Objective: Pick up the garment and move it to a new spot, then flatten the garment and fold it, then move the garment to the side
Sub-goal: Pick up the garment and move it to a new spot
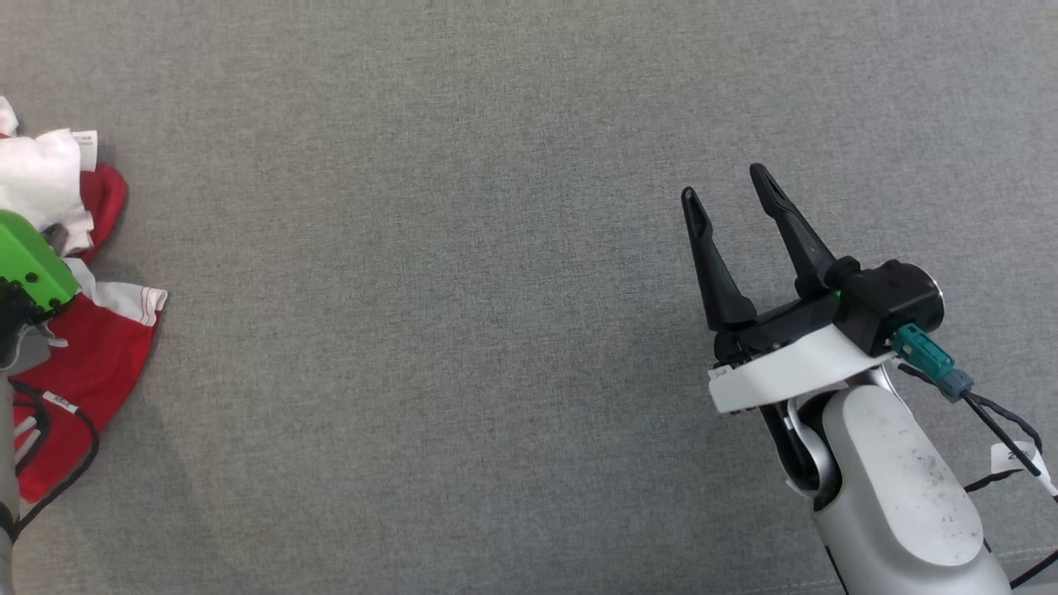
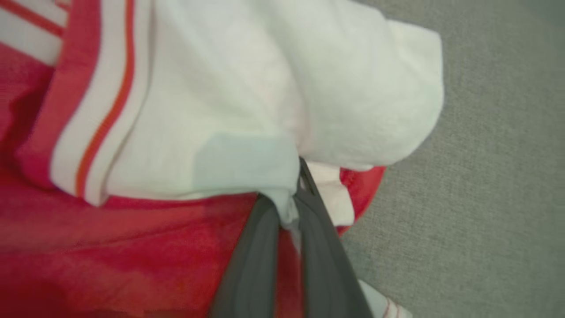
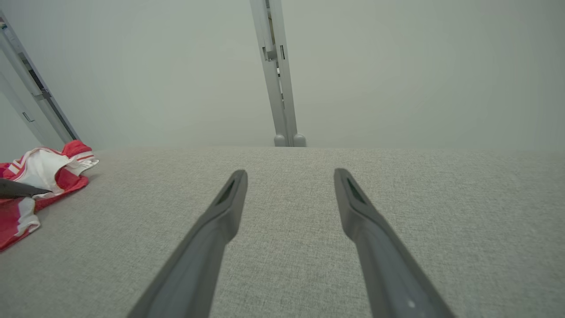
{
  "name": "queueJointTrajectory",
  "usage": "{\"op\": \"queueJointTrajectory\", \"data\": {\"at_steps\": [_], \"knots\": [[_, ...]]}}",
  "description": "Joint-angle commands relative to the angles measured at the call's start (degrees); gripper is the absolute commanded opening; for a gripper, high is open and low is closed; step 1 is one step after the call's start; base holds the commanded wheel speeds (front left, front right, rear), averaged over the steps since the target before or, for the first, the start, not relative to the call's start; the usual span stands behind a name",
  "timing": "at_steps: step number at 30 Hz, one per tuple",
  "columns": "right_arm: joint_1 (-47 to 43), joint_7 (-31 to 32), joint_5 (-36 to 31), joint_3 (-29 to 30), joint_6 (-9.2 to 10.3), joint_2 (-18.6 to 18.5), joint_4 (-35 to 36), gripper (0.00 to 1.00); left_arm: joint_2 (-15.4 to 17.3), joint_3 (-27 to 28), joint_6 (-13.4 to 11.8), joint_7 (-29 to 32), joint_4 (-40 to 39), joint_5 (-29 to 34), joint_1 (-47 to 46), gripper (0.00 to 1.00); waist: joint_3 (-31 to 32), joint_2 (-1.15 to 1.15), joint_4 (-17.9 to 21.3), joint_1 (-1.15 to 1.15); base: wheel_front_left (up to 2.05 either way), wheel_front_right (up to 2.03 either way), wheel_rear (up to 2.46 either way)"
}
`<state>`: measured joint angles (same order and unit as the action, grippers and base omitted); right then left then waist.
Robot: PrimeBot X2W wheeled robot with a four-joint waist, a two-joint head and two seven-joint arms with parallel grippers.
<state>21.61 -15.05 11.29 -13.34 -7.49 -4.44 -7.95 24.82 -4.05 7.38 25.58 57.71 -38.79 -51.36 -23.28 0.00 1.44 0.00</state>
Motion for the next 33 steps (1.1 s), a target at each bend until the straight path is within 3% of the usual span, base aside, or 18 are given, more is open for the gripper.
{"op": "queueJointTrajectory", "data": {"at_steps": [1,10,20,28,33], "knots": [[-0.51,-0.17,-0.17,0.04,0.00,0.01,-0.17,1.00,0.40,-0.68,0.14,-0.61,-0.67,-0.41,0.46,0.00,1.73,0.00,-0.82,0.00,0.00,0.00,0.00],[-3.21,-0.17,0.99,-0.63,0.00,0.73,-1.62,1.00,4.06,-7.60,0.15,-3.69,-8.78,-1.69,1.53,0.00,9.51,0.00,-1.84,0.00,0.00,0.00,0.00],[-6.88,-0.18,2.21,-0.30,0.00,1.29,-2.36,1.00,6.56,-17.07,0.15,-2.69,-28.08,-5.22,0.54,0.00,16.19,0.00,-0.48,0.00,0.00,0.00,0.00],[-7.29,-0.17,2.44,1.17,0.00,1.48,-1.64,1.00,3.09,-22.36,0.07,-2.18,-43.02,-6.44,3.39,0.00,16.09,0.00,3.90,0.00,0.00,0.00,0.00],[-7.36,-0.17,2.73,1.90,0.00,1.51,-1.34,1.00,-2.74,-26.45,-0.81,-4.26,-46.64,-5.65,7.01,0.00,14.58,0.00,7.01,0.00,0.00,0.00,0.00]]}}
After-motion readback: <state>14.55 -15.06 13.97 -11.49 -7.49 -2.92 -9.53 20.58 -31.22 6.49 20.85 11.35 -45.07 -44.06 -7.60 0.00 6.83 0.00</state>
